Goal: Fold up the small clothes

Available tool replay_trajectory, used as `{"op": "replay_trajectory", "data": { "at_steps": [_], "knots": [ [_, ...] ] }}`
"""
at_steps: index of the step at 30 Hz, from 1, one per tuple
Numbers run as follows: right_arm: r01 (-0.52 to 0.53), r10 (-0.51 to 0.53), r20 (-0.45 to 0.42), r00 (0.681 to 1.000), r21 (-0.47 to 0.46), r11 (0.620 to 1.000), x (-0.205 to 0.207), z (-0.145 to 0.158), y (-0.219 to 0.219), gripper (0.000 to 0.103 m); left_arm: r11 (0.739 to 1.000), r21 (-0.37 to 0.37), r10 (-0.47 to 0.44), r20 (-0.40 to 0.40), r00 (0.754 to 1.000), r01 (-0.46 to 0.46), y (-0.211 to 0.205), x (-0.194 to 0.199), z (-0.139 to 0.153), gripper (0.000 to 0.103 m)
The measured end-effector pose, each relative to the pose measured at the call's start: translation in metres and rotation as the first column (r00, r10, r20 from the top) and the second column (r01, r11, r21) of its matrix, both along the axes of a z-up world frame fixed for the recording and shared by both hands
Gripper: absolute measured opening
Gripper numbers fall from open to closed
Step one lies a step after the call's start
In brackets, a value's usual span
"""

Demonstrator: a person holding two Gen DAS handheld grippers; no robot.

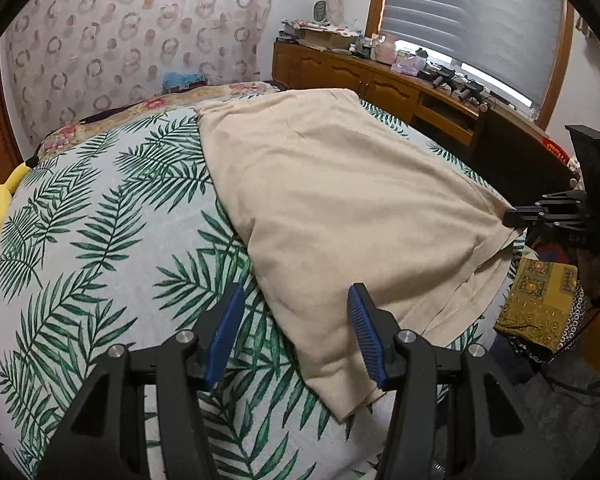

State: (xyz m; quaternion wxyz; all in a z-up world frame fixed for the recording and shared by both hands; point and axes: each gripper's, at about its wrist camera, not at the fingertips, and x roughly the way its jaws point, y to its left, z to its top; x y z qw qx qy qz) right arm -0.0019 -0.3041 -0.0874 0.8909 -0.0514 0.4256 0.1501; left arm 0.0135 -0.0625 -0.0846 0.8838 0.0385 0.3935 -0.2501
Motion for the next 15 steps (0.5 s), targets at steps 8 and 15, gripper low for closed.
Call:
{"op": "replay_trajectory", "data": {
  "at_steps": [8,15],
  "knots": [
    [0.018,-0.018,0.017,1.000,-0.006,1.000,0.003,-0.004,0.001,0.009,1.000,0.011,0.006,-0.031,1.000,-0.006,0.001,-0.002,-0.010,0.053],
    [0.033,-0.033,0.002,0.999,-0.011,0.999,0.009,-0.014,0.003,0.046,1.000,0.013,0.004,-0.050,0.999,-0.004,0.002,-0.001,-0.017,0.053]
  ]
}}
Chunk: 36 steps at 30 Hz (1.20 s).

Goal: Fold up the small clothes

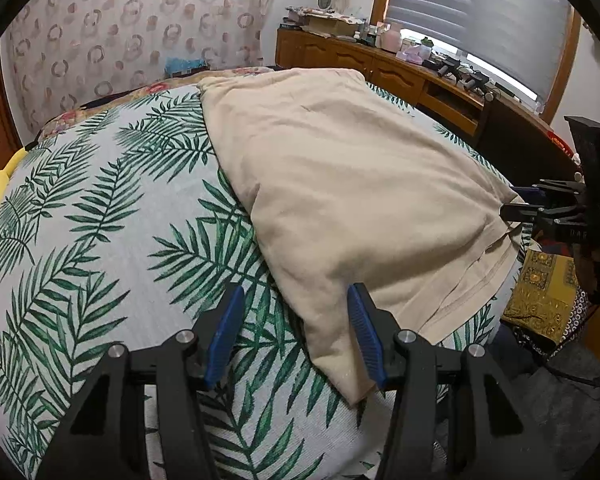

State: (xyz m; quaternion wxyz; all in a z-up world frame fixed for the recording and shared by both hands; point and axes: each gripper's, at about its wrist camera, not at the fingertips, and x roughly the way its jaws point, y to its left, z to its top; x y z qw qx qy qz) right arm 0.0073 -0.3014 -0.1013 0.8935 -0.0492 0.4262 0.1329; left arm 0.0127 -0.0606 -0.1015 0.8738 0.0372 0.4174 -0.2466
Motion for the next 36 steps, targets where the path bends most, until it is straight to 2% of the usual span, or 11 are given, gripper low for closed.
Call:
{"op": "replay_trajectory", "data": {
  "at_steps": [8,10,13,16,20,21,24,25,27,30,36],
  "knots": [
    [-0.038,0.039,-0.028,0.999,0.017,0.999,-0.002,-0.010,0.006,0.050,0.999,-0.032,-0.014,-0.002,1.000,0.013,0.003,-0.004,-0.001,0.052],
    [-0.071,0.071,-0.029,0.997,-0.001,0.997,-0.005,-0.011,0.013,0.050,0.997,-0.064,-0.040,-0.010,0.999,0.039,0.005,-0.007,-0.002,0.041],
    [-0.099,0.098,-0.025,0.995,-0.036,0.994,-0.007,-0.012,0.020,0.050,0.997,-0.064,-0.040,-0.006,0.999,0.039,0.006,-0.010,-0.001,0.037],
    [-0.098,0.097,-0.017,0.995,-0.036,0.995,-0.007,-0.012,0.020,0.041,0.997,-0.068,-0.044,-0.009,0.999,0.043,0.007,-0.012,0.000,0.037],
    [-0.122,0.122,-0.012,0.993,-0.036,0.992,-0.009,-0.013,0.019,0.023,0.996,-0.066,-0.054,-0.010,0.999,0.053,0.005,-0.015,0.000,0.037],
    [-0.129,0.129,-0.010,0.992,-0.036,0.991,-0.010,-0.012,0.021,0.015,0.996,-0.066,-0.057,-0.008,0.998,0.056,0.005,-0.016,0.000,0.037],
    [-0.134,0.134,-0.010,0.991,-0.022,0.991,-0.011,-0.012,0.021,0.006,0.994,-0.077,-0.074,-0.017,0.997,0.073,0.003,-0.015,0.000,0.019],
    [-0.131,0.131,-0.006,0.991,-0.018,0.991,-0.012,-0.012,0.020,0.005,0.994,-0.078,-0.077,-0.020,0.997,0.075,0.002,-0.015,-0.001,0.008],
    [-0.120,0.120,0.001,0.993,0.012,0.993,-0.012,-0.011,0.017,0.003,0.992,-0.089,-0.090,-0.029,0.996,0.087,0.002,-0.014,-0.001,0.001],
    [-0.114,0.111,0.040,0.993,0.054,0.992,-0.016,0.000,0.014,0.003,0.988,-0.127,-0.086,0.002,0.996,0.086,0.005,-0.015,0.010,0.000],
    [-0.119,0.106,0.133,0.985,0.090,0.989,-0.015,0.033,0.012,0.003,0.981,-0.178,-0.052,0.107,0.993,0.071,0.010,-0.008,0.052,0.000]
  ]
}}
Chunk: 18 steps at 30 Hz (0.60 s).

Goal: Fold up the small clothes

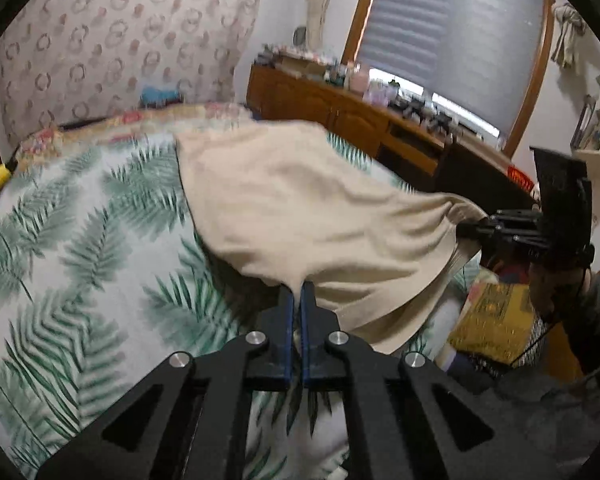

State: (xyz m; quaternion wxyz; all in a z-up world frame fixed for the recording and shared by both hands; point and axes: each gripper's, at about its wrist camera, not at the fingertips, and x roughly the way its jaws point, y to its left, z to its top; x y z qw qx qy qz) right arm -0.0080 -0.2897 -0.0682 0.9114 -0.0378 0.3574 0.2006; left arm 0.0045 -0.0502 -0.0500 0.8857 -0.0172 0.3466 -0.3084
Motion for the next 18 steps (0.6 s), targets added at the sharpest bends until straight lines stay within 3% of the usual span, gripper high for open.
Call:
{"op": "replay_trajectory", "data": {
  "at_steps": [7,12,18],
  "knots": [
    [0.015,-0.018,0.131,0.991,0.023,1.000,0.032,0.040,-0.004,0.003,0.999,-0.012,0.045,0.092,0.995,-0.044,0.001,0.057,0.043,0.000],
    [0.030,-0.031,0.191,0.981,0.009,1.000,0.088,0.063,-0.006,0.003,0.996,-0.009,0.094,0.103,0.990,-0.094,0.000,0.123,0.060,0.000],
    [0.043,-0.044,0.198,0.979,0.006,0.999,0.170,0.079,-0.011,0.003,0.992,0.010,0.128,0.084,0.988,-0.130,-0.002,0.204,0.064,0.000]
  ]
}}
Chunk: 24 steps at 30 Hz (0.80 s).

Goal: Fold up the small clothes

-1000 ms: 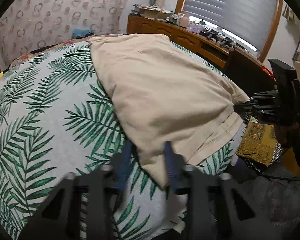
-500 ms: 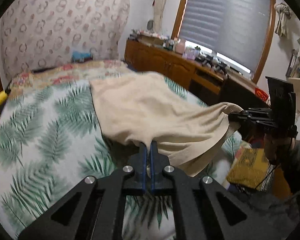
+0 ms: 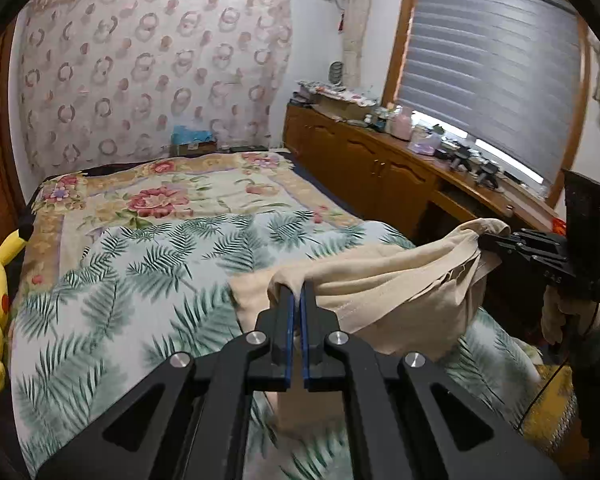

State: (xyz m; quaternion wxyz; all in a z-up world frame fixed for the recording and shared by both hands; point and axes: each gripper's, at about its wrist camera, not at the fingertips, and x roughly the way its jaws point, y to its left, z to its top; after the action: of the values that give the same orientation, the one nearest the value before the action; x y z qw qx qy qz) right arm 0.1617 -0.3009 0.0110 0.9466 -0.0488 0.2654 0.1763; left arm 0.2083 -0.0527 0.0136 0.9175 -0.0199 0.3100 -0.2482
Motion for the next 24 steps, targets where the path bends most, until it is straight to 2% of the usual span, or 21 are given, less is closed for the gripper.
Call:
{"op": "replay_trajectory", "data": {
  "at_steps": [5,8,11,14,16,18,19,24],
  "knots": [
    [0.001,-0.001,-0.056,0.998,-0.007,1.000,0.070,-0.014,-0.001,0.003,0.999,0.031,0.024,-0.087,0.996,-0.021,-0.002,0.067,-0.029,0.000],
    [-0.008,0.005,-0.102,0.995,-0.032,0.999,0.101,-0.033,0.001,0.003,0.998,0.055,0.030,-0.132,0.991,-0.023,-0.005,0.086,-0.048,0.001],
    [-0.008,0.002,-0.133,0.991,-0.042,0.999,0.115,-0.046,0.000,0.004,0.997,0.078,0.042,-0.164,0.986,-0.029,-0.005,0.096,-0.064,0.002],
    [0.021,-0.029,-0.132,0.991,-0.057,0.998,0.121,-0.049,-0.006,0.016,0.996,0.086,0.044,-0.155,0.987,-0.031,0.000,0.091,-0.065,0.007],
    [0.036,-0.045,-0.116,0.992,-0.074,0.997,0.119,-0.045,-0.009,0.026,0.996,0.090,0.032,-0.151,0.988,-0.019,0.004,0.084,-0.063,0.024],
    [0.031,-0.038,-0.098,0.994,-0.076,0.997,0.111,-0.040,-0.015,0.030,0.996,0.087,0.009,-0.147,0.989,0.003,0.010,0.075,-0.063,0.029],
    [0.024,-0.031,-0.095,0.995,-0.076,0.997,0.107,-0.039,-0.017,0.031,0.996,0.088,0.001,-0.152,0.988,0.012,0.012,0.071,-0.064,0.036],
    [-0.023,0.009,-0.128,0.992,-0.102,0.994,0.091,-0.047,-0.020,0.052,0.988,0.132,-0.047,-0.202,0.978,0.074,0.008,0.062,-0.080,0.043]
  ]
}}
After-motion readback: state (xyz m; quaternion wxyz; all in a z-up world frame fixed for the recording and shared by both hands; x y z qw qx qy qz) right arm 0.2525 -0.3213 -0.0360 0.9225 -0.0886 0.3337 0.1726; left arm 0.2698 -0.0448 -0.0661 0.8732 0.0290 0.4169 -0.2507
